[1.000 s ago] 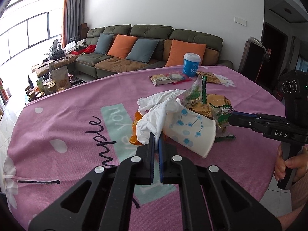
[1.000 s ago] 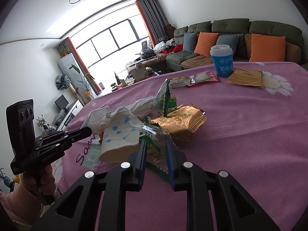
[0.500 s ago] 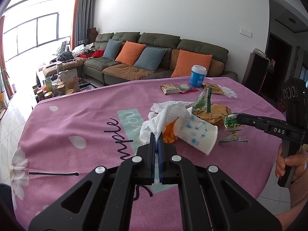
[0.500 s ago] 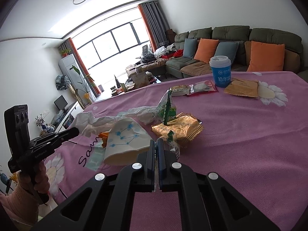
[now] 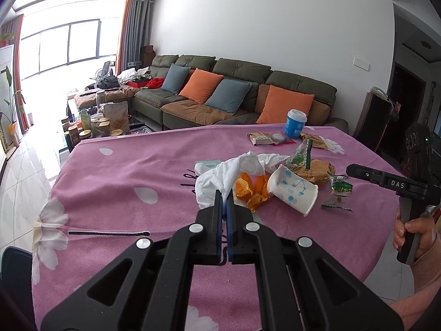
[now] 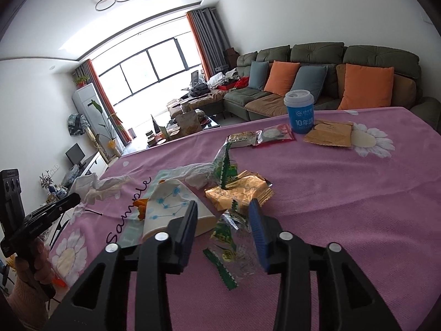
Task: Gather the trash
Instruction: 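Grasp the white tissue with the left gripper while the right gripper grasps a green wrapper, then carry the tissue and green wrapper over the teal bin and open both grippers, then move both tools back to the table toward the paper cup and gold wrapper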
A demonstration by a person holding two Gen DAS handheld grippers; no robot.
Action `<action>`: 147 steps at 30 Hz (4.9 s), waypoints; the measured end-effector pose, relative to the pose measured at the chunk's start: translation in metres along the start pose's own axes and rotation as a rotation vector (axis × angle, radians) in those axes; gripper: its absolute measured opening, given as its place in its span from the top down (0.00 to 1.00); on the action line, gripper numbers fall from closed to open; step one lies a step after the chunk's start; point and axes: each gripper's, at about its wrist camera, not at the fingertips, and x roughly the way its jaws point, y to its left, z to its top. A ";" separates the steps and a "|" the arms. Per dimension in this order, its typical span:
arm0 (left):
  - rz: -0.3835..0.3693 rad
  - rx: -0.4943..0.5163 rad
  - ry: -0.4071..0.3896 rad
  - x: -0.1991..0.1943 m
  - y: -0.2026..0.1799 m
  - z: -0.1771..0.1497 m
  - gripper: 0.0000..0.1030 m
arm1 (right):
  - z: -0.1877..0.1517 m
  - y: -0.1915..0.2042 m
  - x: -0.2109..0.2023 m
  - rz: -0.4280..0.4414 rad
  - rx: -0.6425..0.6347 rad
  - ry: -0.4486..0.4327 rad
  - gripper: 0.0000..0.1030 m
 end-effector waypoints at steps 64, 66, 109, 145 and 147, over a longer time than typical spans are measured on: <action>0.512 -0.271 -0.081 -0.188 0.164 -0.070 0.97 | 0.002 0.307 0.101 0.705 -0.416 0.232 0.93; 0.538 -0.284 -0.075 -0.193 0.174 -0.075 0.97 | 0.001 0.321 0.105 0.722 -0.438 0.241 0.93; 0.614 -0.554 0.145 -0.133 0.295 -0.147 0.91 | -0.066 0.473 0.213 0.674 -0.609 0.534 0.81; 0.416 -0.304 -0.061 -0.142 0.156 -0.081 0.49 | 0.000 0.332 0.104 0.664 -0.461 0.239 0.56; 0.369 -0.279 -0.053 -0.129 0.141 -0.074 0.48 | 0.005 0.312 0.095 0.626 -0.443 0.206 0.55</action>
